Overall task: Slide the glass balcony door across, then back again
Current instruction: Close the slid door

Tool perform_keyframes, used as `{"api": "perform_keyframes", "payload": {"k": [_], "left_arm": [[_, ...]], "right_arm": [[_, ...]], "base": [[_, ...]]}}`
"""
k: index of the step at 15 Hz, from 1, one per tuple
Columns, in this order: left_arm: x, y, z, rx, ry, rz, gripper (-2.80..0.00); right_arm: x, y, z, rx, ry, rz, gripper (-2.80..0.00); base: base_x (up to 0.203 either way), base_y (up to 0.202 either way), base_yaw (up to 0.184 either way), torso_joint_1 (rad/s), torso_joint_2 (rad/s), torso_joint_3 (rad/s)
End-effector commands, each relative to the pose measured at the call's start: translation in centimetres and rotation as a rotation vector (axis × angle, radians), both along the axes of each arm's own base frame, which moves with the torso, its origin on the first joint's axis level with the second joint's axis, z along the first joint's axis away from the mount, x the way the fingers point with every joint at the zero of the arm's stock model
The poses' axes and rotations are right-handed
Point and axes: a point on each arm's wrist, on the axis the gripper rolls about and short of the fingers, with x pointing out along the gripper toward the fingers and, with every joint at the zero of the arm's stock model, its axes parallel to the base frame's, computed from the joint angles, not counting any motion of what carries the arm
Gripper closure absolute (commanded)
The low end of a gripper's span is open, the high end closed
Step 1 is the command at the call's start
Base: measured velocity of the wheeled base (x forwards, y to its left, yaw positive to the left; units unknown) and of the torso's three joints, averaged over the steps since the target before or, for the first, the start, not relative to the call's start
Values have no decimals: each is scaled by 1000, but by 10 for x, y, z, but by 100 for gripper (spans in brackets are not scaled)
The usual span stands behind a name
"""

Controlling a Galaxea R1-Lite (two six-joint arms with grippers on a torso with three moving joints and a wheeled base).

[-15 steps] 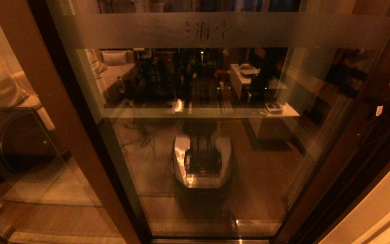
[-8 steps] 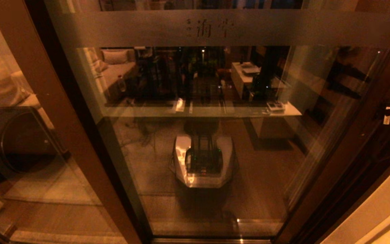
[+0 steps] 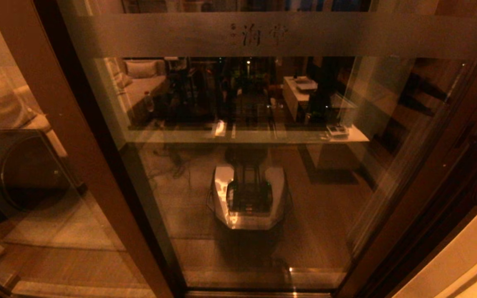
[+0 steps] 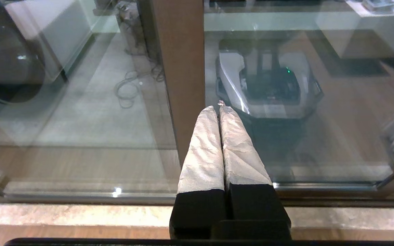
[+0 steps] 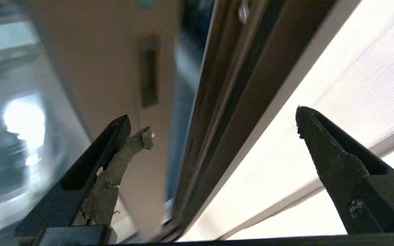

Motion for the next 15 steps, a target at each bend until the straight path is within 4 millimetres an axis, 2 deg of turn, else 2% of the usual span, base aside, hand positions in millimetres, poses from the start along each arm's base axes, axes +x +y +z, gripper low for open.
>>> {"api": "perform_keyframes", "payload": {"k": [1, 3, 4, 5, 10, 13, 15], "left_arm": [[0, 0, 0, 1, 2, 0, 0], [0, 0, 0, 1, 2, 0, 0], [0, 0, 0, 1, 1, 0, 0], [0, 0, 0, 1, 2, 0, 0], [0, 0, 0, 1, 2, 0, 0], [0, 0, 0, 1, 2, 0, 0], [0, 0, 0, 1, 2, 0, 0]], "right_arm": [[-5, -12, 0, 21, -7, 8, -280], [-9, -21, 0, 22, -8, -16, -280], [-10, -24, 2, 21, -15, -12, -183], [-12, -24, 4, 20, -22, -7, 0], [-19, -16, 1, 35, 0, 23, 0], [-17, 2, 1, 42, 19, 76, 0], [-9, 13, -1, 38, 28, 92, 0]], "base": [[0, 0, 0, 0, 0, 0], [0, 0, 0, 0, 0, 0], [0, 0, 0, 0, 0, 0], [0, 0, 0, 0, 0, 0], [0, 0, 0, 0, 0, 0], [0, 0, 0, 0, 0, 0], [0, 0, 0, 0, 0, 0]]}}
